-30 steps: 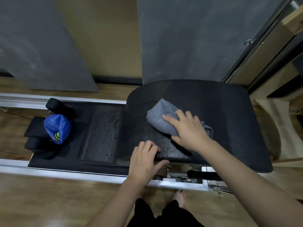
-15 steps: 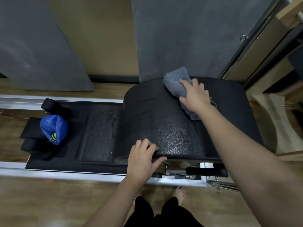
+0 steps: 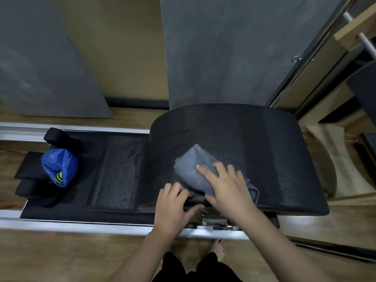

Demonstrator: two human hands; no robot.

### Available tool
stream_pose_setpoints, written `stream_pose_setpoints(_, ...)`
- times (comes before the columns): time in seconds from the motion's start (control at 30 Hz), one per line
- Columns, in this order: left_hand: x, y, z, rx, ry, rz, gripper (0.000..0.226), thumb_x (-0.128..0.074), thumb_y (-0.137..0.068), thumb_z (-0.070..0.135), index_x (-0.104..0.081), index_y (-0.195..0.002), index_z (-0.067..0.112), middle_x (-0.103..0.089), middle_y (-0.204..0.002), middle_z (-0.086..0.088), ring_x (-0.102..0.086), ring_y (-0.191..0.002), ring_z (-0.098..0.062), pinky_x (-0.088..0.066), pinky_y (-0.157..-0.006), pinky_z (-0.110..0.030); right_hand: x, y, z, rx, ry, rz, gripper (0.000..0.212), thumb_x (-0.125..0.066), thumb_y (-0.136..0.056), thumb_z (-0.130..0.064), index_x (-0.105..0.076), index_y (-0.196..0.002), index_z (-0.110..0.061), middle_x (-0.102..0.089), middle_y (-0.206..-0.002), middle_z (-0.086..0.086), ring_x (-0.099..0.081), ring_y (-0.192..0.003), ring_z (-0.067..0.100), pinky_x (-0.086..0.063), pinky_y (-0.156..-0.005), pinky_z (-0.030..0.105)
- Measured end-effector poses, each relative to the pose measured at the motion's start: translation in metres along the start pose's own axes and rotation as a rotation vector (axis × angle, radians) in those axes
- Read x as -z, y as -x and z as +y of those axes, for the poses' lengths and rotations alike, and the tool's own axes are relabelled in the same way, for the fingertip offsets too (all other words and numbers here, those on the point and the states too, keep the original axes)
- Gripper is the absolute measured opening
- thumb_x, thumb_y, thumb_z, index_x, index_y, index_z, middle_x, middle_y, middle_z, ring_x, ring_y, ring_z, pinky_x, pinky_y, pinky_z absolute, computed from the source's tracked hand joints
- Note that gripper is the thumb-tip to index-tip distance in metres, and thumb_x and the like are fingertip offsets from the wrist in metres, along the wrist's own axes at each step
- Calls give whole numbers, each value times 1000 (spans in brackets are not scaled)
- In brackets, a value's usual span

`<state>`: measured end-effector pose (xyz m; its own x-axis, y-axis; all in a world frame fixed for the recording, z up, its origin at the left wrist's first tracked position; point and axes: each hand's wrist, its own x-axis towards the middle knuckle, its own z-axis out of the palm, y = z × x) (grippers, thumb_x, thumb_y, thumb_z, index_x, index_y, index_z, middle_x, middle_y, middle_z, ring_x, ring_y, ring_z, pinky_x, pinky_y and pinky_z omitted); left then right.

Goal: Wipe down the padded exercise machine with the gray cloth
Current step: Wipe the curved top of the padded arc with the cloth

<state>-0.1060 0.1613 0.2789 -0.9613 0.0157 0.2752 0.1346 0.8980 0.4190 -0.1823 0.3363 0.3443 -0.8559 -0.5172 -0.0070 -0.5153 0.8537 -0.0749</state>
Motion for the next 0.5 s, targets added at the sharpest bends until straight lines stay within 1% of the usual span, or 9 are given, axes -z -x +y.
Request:
stream_pose_setpoints(0.13,2,-4,-2,-16,-7,-11,46,-70,-77,66,-65,-88,22,-52,-86,5,-49,-79,-22,-45,-63,-38,11,-74,35,-160,27,-16,76,-69,-77,-44,-39,-146,-42,-45,-133,7,-48,-108,37,-42,-87,48)
stream_pose_setpoints(0.2,3,-4,-1,-12,-7,-14,46,-69,-77,66,-66,-89,22,-53,-86,5,-49,-80,-21,-46,-64,-38,15,-111,59,-266,-10,-7,73,-67,-83,-43,-34,-148,-41,-41,-137,9,-45,-113,37,-41,-91,50)
stream_pose_setpoints(0.3,3,-2,0,-2,17,-5,46,-67,-78,66,-67,-89,22,-53,-87,6,-50,-81,-20,-46,-65,-37,18,-140,83,-413,-110,11,68,-62,-87,-38,-34,-149,-38,-38,-139,10,-43,-115,38,-40,-93,52)
stream_pose_setpoints(0.37,0,-2,0,-3,21,7,47,-65,-79,68,-67,-89,21,-54,-86,7,-49,-80,-20,-46,-65,-37,18,-138,80,-421,-94,15,68,-62,-87,-37,-34,-149,-37,-37,-140,10,-43,-115,38,-40,-93,52)
stream_pose_setpoints(0.5,-5,-1,-2,-41,-12,40,48,-61,-82,68,-66,-89,21,-56,-85,5,-50,-77,-23,-44,-62,-38,16,-86,44,-288,-15,1,75,-66,-81,-42,-34,-149,-38,-40,-137,9,-44,-111,36,-42,-87,50)
